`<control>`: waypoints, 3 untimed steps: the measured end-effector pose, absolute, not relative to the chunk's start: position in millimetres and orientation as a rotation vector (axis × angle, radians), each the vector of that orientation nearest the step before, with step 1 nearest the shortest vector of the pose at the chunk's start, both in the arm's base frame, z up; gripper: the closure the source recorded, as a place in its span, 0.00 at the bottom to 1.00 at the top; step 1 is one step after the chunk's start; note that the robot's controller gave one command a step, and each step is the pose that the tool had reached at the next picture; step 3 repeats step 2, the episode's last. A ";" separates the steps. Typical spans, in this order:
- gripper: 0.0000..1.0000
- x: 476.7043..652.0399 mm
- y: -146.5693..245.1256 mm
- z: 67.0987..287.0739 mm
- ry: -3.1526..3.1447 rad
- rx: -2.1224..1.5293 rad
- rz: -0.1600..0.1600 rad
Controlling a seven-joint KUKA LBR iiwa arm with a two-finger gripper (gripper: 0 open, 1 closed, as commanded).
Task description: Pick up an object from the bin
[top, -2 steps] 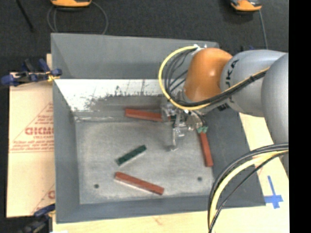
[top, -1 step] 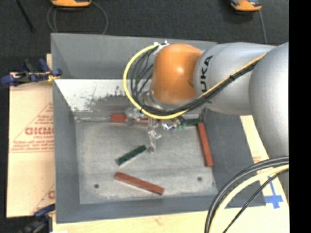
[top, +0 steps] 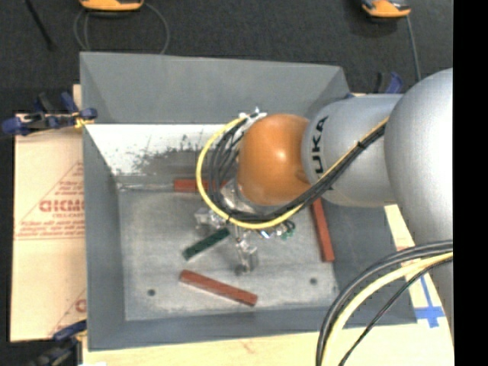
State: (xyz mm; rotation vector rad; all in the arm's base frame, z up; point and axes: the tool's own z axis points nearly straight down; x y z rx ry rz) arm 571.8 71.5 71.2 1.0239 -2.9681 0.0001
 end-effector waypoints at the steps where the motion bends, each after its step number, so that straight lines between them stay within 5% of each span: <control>1: 1.00 573.8 71.6 73.1 -2.974 1.024 0.001; 2: 1.00 598.7 76.4 221.8 -2.788 1.470 0.006; 3: 1.00 598.7 76.4 221.8 -2.788 1.470 0.006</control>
Offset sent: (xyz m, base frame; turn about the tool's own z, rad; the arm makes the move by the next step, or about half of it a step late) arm 0.0000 0.0000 0.0000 0.0000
